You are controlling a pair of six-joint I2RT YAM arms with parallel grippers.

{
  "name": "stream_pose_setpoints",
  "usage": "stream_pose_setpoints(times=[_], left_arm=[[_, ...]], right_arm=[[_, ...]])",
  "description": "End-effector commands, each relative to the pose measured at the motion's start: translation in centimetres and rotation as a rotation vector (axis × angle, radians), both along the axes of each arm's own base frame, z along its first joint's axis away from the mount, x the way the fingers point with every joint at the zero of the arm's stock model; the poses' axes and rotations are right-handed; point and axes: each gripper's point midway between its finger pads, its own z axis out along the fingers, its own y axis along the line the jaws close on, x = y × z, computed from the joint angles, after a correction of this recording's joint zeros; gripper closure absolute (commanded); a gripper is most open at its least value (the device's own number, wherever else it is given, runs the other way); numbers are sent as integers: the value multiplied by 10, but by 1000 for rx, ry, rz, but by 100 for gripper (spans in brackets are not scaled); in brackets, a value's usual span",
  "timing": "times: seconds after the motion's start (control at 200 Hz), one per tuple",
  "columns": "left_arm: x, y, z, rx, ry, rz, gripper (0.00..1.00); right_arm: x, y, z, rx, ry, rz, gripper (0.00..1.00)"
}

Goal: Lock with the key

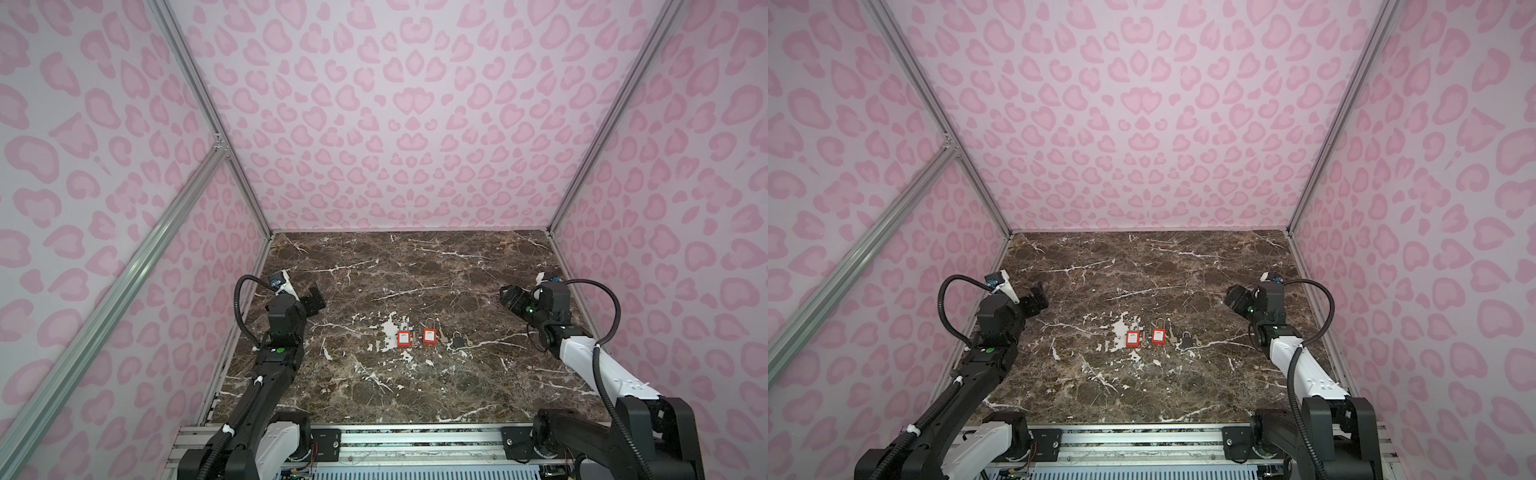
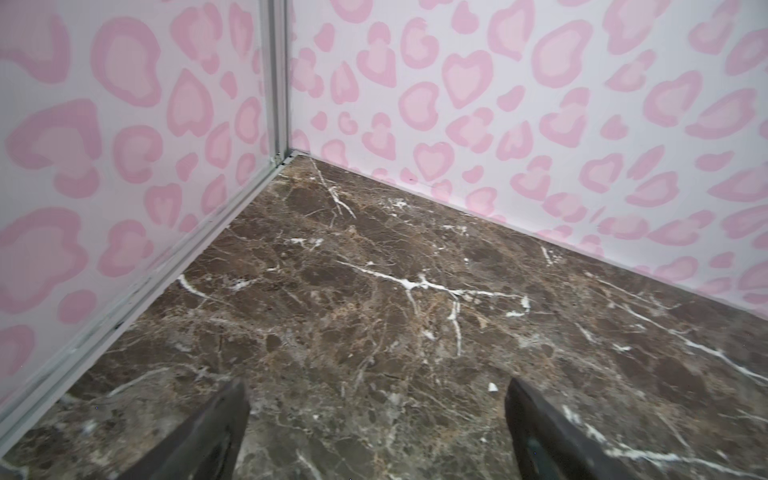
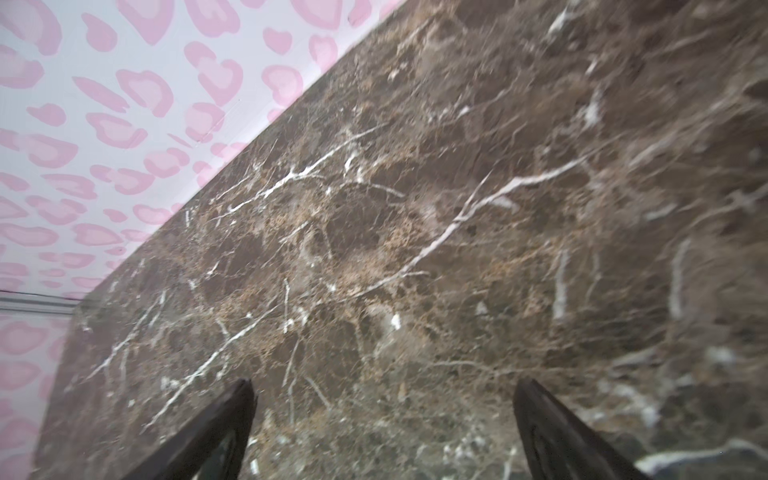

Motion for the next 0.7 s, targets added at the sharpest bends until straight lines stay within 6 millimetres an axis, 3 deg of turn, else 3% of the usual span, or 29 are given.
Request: stream_pose_setpoints(times=[0.0, 0.16, 0.295, 0.405, 0.475, 0.535, 0.565, 0.615, 0.695], left_arm=[[5, 6, 12, 97, -103, -8, 3], [9, 2, -11, 142, -127, -49, 3], [17, -9, -38, 142, -97, -121, 3], [22, -9, -37, 164, -112, -135, 2], [21, -8, -49, 149, -125, -144, 2], [27, -5, -54, 137, -155, -134, 2], [32, -3, -65, 131, -79, -132, 2], [44, -1, -65, 133, -36, -128, 2], [42, -4, -64, 137, -41, -140, 2]], right_arm=[[7, -31, 16, -268, -127, -52, 1], [0, -60, 16, -418, -178, -180, 1], [0, -63, 13, -484, -229, -175, 1], [-4, -63, 10, -518, -301, -175, 1], [-2, -59, 7, -542, -329, -148, 1], [4, -56, 4, -544, -335, -129, 1], [7, -54, 1, -545, -329, -115, 1], [11, -53, -5, -547, -317, -103, 1], [24, -50, -17, -549, -318, -80, 1]])
